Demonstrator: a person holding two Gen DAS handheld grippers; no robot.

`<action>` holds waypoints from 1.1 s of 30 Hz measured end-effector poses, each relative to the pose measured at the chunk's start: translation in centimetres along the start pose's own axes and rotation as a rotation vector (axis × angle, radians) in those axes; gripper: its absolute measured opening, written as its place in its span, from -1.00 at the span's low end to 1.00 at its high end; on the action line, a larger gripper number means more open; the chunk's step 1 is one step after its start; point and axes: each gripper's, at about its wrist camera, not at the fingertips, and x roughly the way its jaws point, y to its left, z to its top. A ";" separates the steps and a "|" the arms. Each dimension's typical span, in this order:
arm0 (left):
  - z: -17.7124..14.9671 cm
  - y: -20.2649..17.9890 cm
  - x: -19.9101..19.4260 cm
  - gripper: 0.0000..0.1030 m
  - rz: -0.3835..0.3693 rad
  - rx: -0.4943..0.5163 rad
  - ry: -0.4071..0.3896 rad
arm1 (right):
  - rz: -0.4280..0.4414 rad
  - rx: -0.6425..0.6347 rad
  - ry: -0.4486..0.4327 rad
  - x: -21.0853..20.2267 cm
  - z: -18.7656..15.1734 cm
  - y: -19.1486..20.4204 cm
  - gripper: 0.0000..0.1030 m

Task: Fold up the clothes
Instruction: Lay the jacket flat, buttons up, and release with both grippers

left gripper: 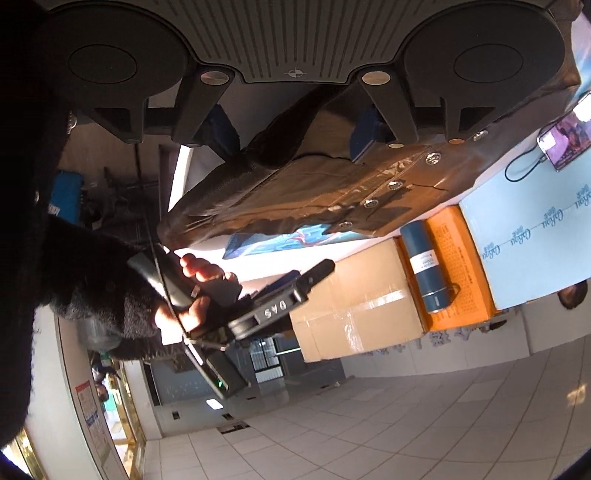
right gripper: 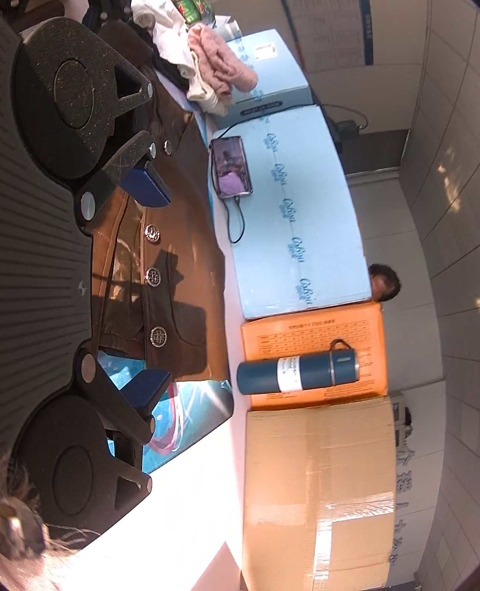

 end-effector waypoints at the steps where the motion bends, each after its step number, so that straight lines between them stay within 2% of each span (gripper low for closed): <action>1: -0.1 0.7 -0.8 0.47 0.017 -0.021 -0.013 | -0.045 -0.006 0.048 1.0 0.0 0.2 0.84; 3: -0.3 2.0 -2.4 0.60 0.051 -0.062 -0.038 | -0.111 -0.011 0.114 1.9 -0.6 0.2 0.84; 5: -0.8 3.2 -3.8 0.68 0.080 -0.101 -0.063 | -0.126 0.025 0.141 1.7 -1.5 -0.3 0.84; 8: -1.1 5.0 -4.0 0.78 0.200 -0.141 -0.052 | -0.150 0.071 0.159 0.8 -2.4 -0.7 0.84; 10: -0.9 5.8 -2.4 0.79 0.334 -0.146 0.016 | -0.170 0.079 0.169 0.5 -2.9 -0.5 0.83; 12: -1.0 6.6 -0.1 0.79 0.494 -0.165 0.135 | -0.219 0.081 0.212 1.0 -3.2 -0.1 0.72; 14: -1.5 6.9 1.2 0.79 0.584 -0.164 0.221 | -0.252 0.049 0.218 1.1 -3.6 0.7 0.59; 15: -1.7 7.0 1.3 0.79 0.586 -0.161 0.230 | -0.266 0.026 0.214 1.1 -3.7 1.2 0.46; 17: -2.0 7.2 1.6 0.79 0.587 -0.155 0.249 | -0.246 0.000 0.204 0.9 -3.9 2.0 0.06; 19: -2.2 7.2 1.6 0.79 0.585 -0.151 0.260 | -0.251 -0.023 0.200 0.8 -3.7 2.5 -0.42; 22: -2.4 7.1 1.5 0.79 0.576 -0.145 0.265 | -0.298 -0.064 0.177 0.6 -3.3 2.9 -0.79; 24: -2.3 7.0 1.8 0.79 0.560 -0.140 0.265 | -0.333 -0.089 0.149 0.6 -3.0 2.9 -0.92; 29: -1.5 6.0 2.6 0.79 0.474 -0.152 0.248 | -0.407 -0.168 0.102 2.0 -1.7 2.9 -0.93; 33: -1.4 5.0 3.3 0.79 0.447 -0.111 0.253 | -0.411 -0.163 0.088 3.4 -0.4 2.0 -0.93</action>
